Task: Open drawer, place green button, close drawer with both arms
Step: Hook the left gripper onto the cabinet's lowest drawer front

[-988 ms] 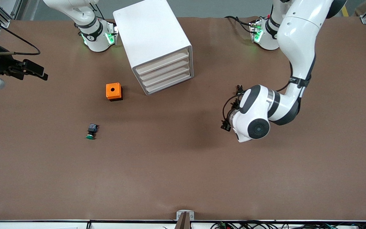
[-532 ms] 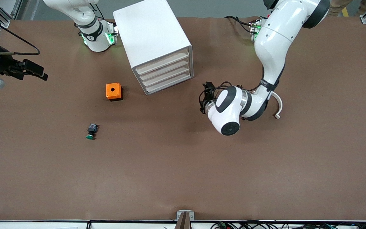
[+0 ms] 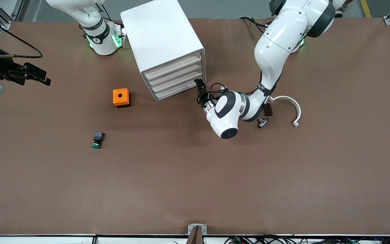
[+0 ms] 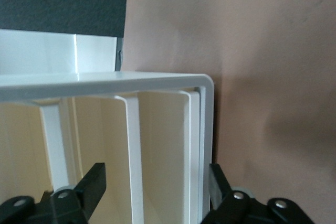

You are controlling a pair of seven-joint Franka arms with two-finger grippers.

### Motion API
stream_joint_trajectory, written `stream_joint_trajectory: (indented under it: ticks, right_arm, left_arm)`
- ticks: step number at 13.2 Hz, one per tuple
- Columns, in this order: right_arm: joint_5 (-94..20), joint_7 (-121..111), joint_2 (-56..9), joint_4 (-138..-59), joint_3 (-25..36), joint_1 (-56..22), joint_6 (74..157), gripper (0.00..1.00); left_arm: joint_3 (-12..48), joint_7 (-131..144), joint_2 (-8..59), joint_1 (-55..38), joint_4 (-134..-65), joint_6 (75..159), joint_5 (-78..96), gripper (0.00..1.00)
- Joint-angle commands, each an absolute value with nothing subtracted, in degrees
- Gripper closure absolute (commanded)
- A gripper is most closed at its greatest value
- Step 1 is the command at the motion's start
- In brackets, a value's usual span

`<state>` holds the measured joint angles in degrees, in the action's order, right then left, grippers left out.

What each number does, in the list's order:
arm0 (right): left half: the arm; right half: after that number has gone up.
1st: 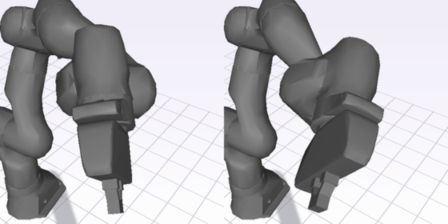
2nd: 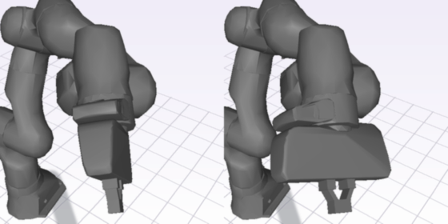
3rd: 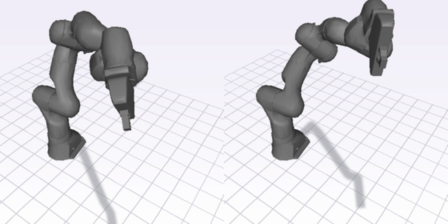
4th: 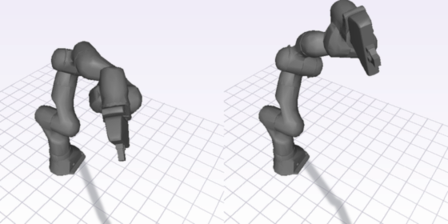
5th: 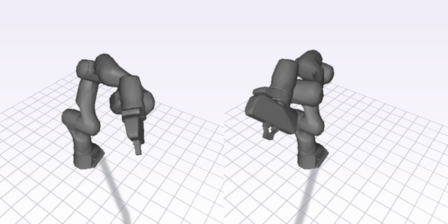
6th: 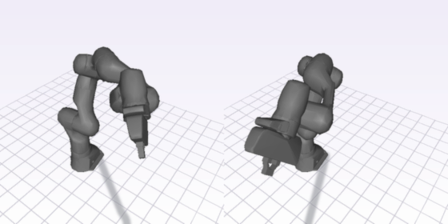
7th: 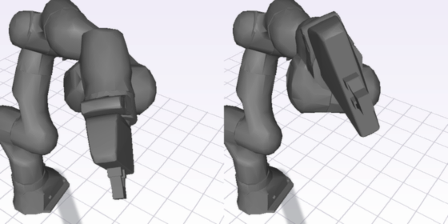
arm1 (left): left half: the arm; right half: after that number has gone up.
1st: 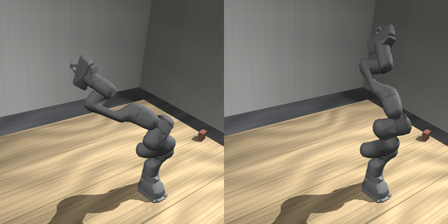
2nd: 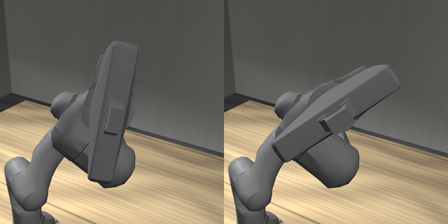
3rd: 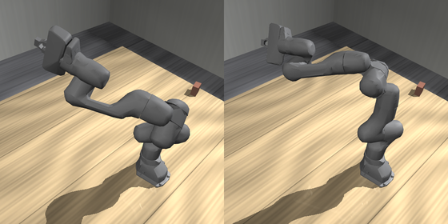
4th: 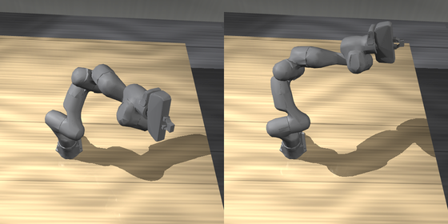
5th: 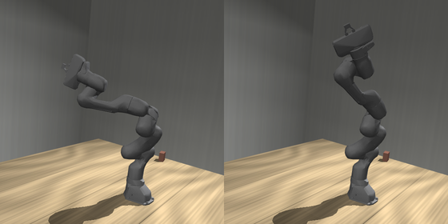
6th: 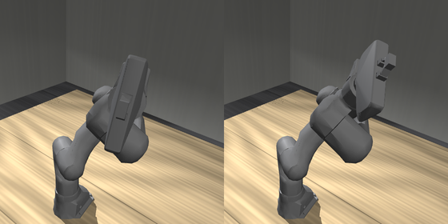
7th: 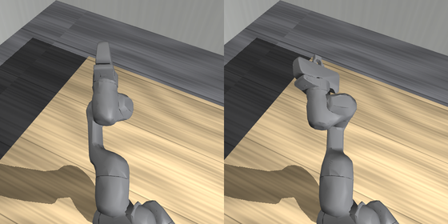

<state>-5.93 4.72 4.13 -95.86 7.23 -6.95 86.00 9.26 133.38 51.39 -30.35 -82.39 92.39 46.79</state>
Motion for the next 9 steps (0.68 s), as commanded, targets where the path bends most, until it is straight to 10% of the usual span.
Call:
stream_joint_trajectory:
  ticks: [1, 9]
  right_arm:
    - [-6.15, 4.04, 4.66, -95.71, 6.86, -6.77, 85.96, 0.00]
    - [-5.54, 3.87, 4.57, -95.71, 6.77, -6.77, 86.57, 0.00]
  left_arm:
    - [8.61, 135.09, 54.13, -32.42, -77.63, 91.67, 48.86, 0.21]
    - [8.70, 137.29, 55.90, -36.65, -74.27, 94.04, 49.57, 0.34]
